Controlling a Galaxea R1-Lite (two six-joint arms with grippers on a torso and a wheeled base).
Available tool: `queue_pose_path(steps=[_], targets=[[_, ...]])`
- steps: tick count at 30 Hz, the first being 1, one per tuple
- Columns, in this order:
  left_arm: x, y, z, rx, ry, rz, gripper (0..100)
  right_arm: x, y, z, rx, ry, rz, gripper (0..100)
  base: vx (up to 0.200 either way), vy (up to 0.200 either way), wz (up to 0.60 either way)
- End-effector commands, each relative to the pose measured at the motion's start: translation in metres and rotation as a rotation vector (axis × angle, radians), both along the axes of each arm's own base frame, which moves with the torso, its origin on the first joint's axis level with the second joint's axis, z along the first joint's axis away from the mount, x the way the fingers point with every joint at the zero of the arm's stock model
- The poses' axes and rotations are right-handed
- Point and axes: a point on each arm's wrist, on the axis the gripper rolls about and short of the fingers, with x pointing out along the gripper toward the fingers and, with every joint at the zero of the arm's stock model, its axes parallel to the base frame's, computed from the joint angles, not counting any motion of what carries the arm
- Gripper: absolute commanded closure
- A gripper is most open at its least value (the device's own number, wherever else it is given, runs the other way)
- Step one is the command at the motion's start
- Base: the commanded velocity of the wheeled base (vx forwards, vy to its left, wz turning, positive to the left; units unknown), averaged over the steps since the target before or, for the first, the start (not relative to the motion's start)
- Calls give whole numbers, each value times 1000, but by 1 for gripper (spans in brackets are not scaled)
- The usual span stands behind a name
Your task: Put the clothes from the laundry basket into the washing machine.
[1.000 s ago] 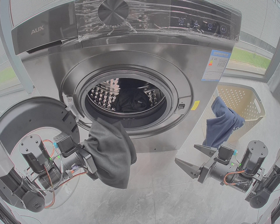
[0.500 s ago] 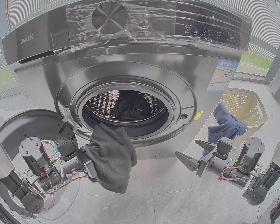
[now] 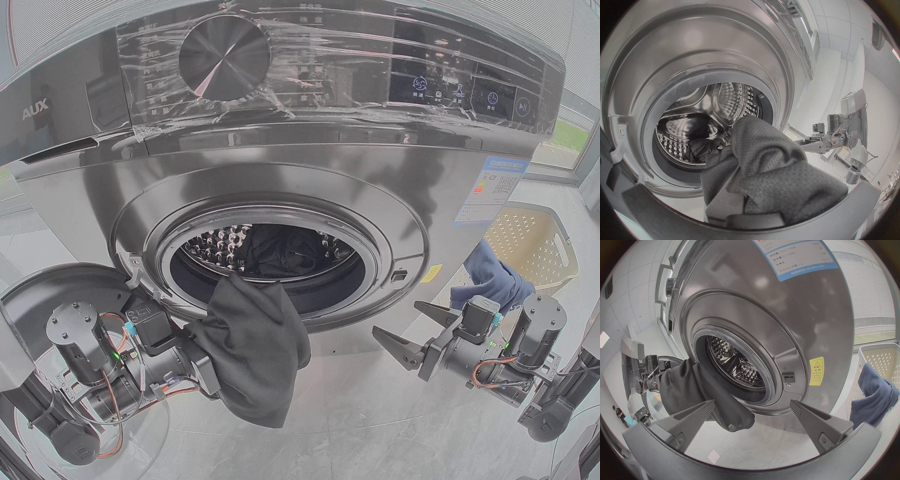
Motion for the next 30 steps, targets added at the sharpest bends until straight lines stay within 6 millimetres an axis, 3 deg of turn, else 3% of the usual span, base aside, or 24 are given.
queue_pose_path(steps=[1, 9, 11, 16, 18, 30], targets=[[-10, -14, 0, 4, -4, -61, 100, -6, 5, -2, -10, 8, 28, 0, 0, 0, 0], [25, -54, 1, -25, -56, 7, 100, -23, 18, -5, -22, 23, 111, 0, 0, 0, 0], [37, -63, -9, -17, -41, 10, 100, -24, 18, -7, -28, 30, 109, 0, 0, 0, 0], [59, -70, -32, 8, -1, 31, 100, -27, 21, -9, -33, 38, 109, 0, 0, 0, 0], [81, -74, -44, 6, 3, 64, 100, -28, 23, -11, -38, 44, 115, 0, 0, 0, 0], [146, -75, -44, -23, -33, 153, 100, -31, 24, -7, -30, 33, 123, 0, 0, 0, 0]])
